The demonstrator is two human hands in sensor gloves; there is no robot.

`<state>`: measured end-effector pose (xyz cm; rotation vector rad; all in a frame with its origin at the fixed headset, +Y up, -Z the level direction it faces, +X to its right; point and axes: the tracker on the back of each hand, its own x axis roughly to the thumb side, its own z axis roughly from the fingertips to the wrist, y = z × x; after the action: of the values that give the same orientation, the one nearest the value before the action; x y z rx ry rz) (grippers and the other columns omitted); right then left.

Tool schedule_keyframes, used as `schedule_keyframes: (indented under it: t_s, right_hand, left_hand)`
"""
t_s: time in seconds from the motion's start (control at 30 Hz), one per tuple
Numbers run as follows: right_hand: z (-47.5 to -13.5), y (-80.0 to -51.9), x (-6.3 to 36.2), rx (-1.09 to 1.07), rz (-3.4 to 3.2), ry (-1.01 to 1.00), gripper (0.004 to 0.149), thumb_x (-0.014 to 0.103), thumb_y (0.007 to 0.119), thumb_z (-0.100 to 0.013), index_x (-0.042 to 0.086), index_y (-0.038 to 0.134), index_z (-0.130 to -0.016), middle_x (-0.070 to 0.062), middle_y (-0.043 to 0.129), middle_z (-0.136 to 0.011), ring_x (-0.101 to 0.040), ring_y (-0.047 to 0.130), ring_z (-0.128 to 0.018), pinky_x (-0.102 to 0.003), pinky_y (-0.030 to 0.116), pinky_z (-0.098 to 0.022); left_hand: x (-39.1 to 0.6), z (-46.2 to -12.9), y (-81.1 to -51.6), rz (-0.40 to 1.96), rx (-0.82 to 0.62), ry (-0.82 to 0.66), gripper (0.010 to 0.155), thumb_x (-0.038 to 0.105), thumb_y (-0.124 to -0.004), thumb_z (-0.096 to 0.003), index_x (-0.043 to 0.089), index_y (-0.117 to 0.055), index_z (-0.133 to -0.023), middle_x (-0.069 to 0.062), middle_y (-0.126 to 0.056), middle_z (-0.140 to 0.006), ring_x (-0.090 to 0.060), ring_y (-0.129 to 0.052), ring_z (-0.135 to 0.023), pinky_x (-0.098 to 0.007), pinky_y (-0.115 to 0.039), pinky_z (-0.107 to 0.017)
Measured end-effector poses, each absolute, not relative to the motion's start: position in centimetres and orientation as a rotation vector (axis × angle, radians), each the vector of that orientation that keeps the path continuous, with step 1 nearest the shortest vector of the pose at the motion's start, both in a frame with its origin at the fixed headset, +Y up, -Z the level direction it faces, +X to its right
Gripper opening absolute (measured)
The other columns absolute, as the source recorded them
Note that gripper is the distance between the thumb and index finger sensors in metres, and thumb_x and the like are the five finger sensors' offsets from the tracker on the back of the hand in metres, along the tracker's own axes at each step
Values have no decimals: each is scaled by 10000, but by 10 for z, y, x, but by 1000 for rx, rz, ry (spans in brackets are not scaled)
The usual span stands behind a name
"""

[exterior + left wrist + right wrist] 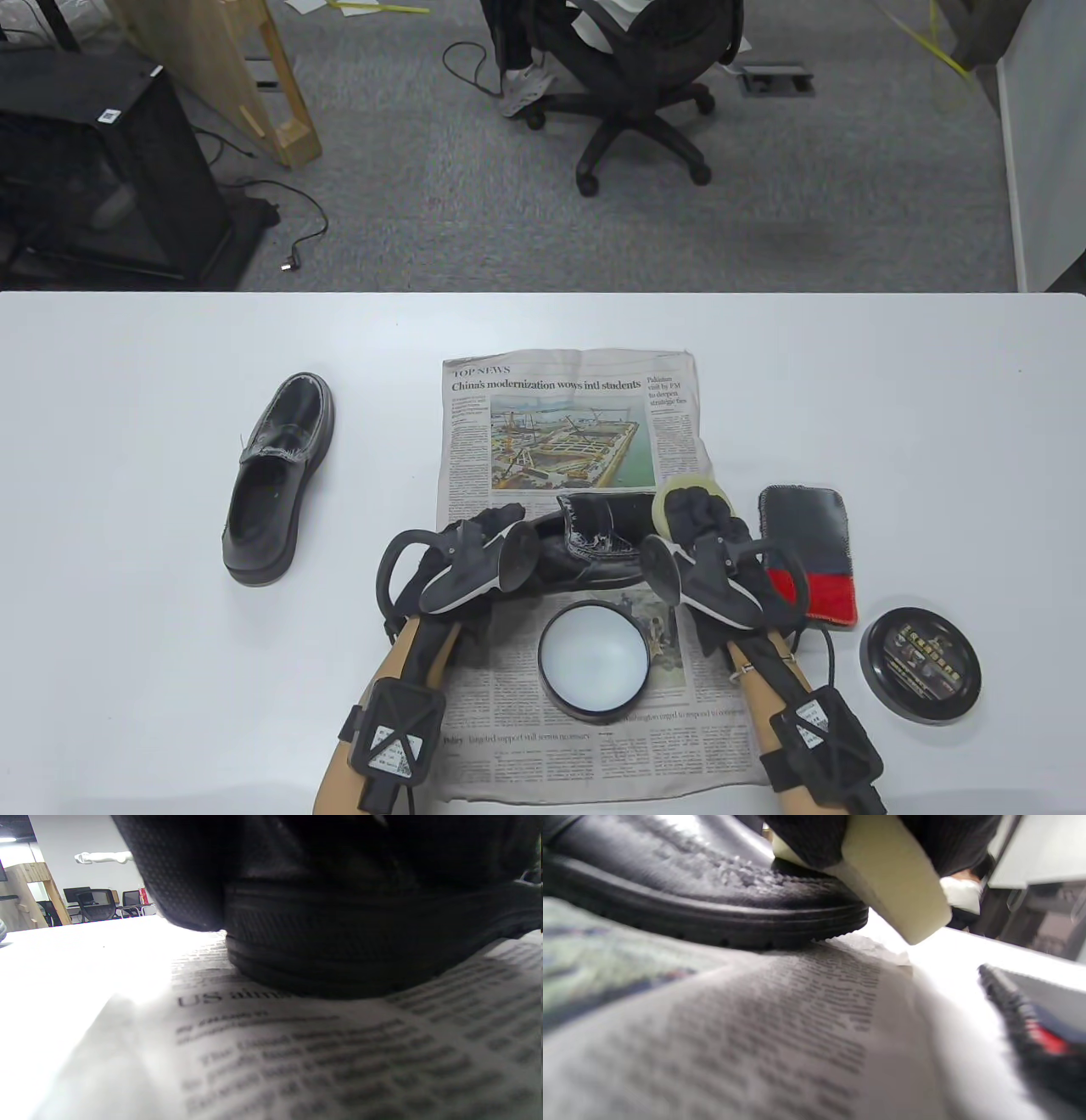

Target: Dip and apply leather care cream with polishing sponge on shoes

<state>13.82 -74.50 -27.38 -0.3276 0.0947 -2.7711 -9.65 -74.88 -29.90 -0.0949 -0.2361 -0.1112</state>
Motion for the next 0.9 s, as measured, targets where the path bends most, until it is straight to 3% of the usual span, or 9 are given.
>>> schedule_keyframes:
  t_s: [0.1, 0.23, 0.47, 0.67, 0.8, 0.9]
  right_hand:
    - [-261, -742, 127, -423, -2759, 139, 545, 252, 674, -601, 96, 506, -1095, -171, 634, -1081, -400, 753, -951, -467, 724, -666]
    - [-265, -729, 113, -505, -2889, 146, 532, 252, 667, -607, 181, 504, -1109, -96, 606, -1128, -374, 685, -1023, -505, 657, -714]
    - [-315, -736, 119, -218, -2948, 55, 515, 244, 648, -611, 268, 475, -1096, -14, 580, -1142, -330, 641, -1052, -500, 626, -730]
    - [-314, -743, 146, -109, -2930, 10, 537, 244, 663, -605, 173, 474, -1103, -115, 605, -1108, -355, 735, -982, -455, 704, -682]
    - [-292, -742, 144, -203, -2845, -8, 562, 232, 674, -604, 39, 484, -1096, -218, 639, -1066, -413, 798, -912, -462, 749, -632]
    - [-275, -741, 135, -307, -2744, 70, 552, 239, 683, -599, 32, 522, -1084, -219, 673, -1047, -415, 826, -885, -465, 765, -617]
  left_hand:
    - [-97, -300, -750, -98, -102, -248, 935, 672, -783, -270, 290, -584, -1100, 27, -825, -1082, -234, -900, -918, -402, -835, -648]
    - [-96, -300, -750, -95, -113, -258, 932, 659, -791, -270, 307, -565, -1104, 48, -804, -1101, -230, -877, -952, -418, -822, -674]
    - [-98, -299, -751, -83, -104, -258, 940, 661, -794, -272, 306, -558, -1110, 50, -801, -1105, -228, -883, -943, -424, -818, -671]
    - [-98, -299, -750, -101, -90, -246, 937, 679, -782, -271, 292, -582, -1101, 37, -833, -1075, -228, -912, -897, -392, -845, -632]
    - [-97, -298, -750, -105, -89, -241, 939, 680, -782, -262, 296, -591, -1098, 36, -840, -1070, -232, -919, -890, -393, -849, -625]
    - [-97, -299, -751, -97, -91, -248, 938, 672, -784, -261, 313, -578, -1103, 46, -827, -1080, -241, -905, -907, -412, -829, -648]
